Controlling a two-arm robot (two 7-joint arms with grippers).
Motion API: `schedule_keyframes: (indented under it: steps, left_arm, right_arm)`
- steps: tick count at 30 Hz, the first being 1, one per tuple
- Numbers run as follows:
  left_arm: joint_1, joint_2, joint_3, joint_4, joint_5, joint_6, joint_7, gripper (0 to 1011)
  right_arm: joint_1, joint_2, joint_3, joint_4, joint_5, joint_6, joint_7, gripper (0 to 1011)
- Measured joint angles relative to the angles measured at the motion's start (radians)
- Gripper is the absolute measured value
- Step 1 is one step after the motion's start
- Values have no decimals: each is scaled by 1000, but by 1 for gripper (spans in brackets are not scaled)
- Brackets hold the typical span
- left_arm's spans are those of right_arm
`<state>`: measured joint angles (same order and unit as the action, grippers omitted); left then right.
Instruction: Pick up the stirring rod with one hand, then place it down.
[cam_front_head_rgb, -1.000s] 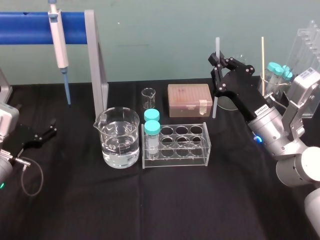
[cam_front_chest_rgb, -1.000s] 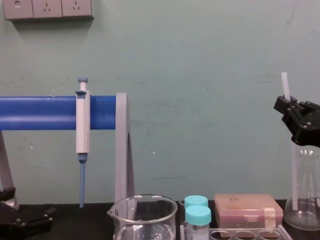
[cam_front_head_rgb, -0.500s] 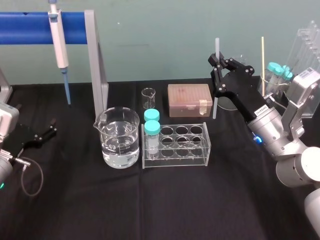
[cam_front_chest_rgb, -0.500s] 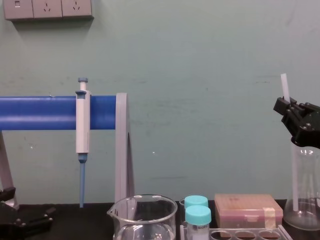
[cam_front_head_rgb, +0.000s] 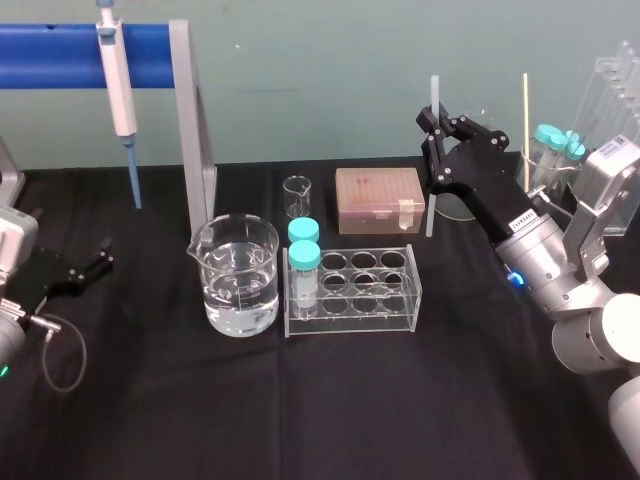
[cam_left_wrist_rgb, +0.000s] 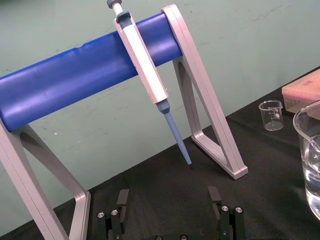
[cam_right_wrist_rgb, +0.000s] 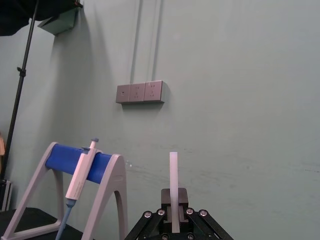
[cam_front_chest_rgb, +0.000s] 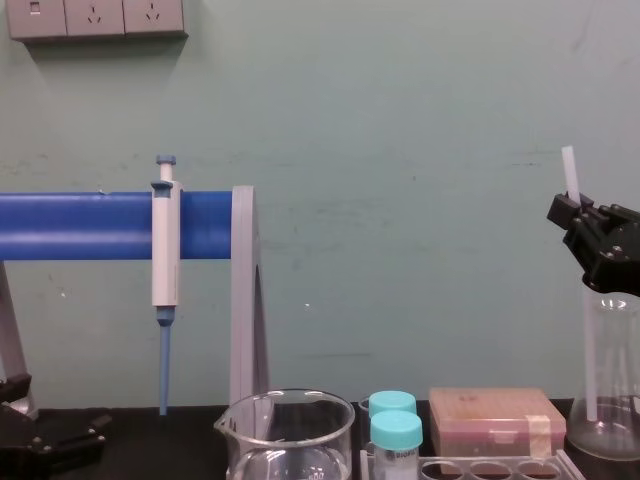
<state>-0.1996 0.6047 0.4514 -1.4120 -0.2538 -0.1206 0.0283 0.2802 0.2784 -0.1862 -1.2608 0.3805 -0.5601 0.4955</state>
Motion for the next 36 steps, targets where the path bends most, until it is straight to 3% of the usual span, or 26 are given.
schedule_keyframes:
  steps: [36]
  left_arm:
    - [0,0,0,0,0,0,0,1000]
  right_arm:
    - [0,0,0,0,0,-2,2,72]
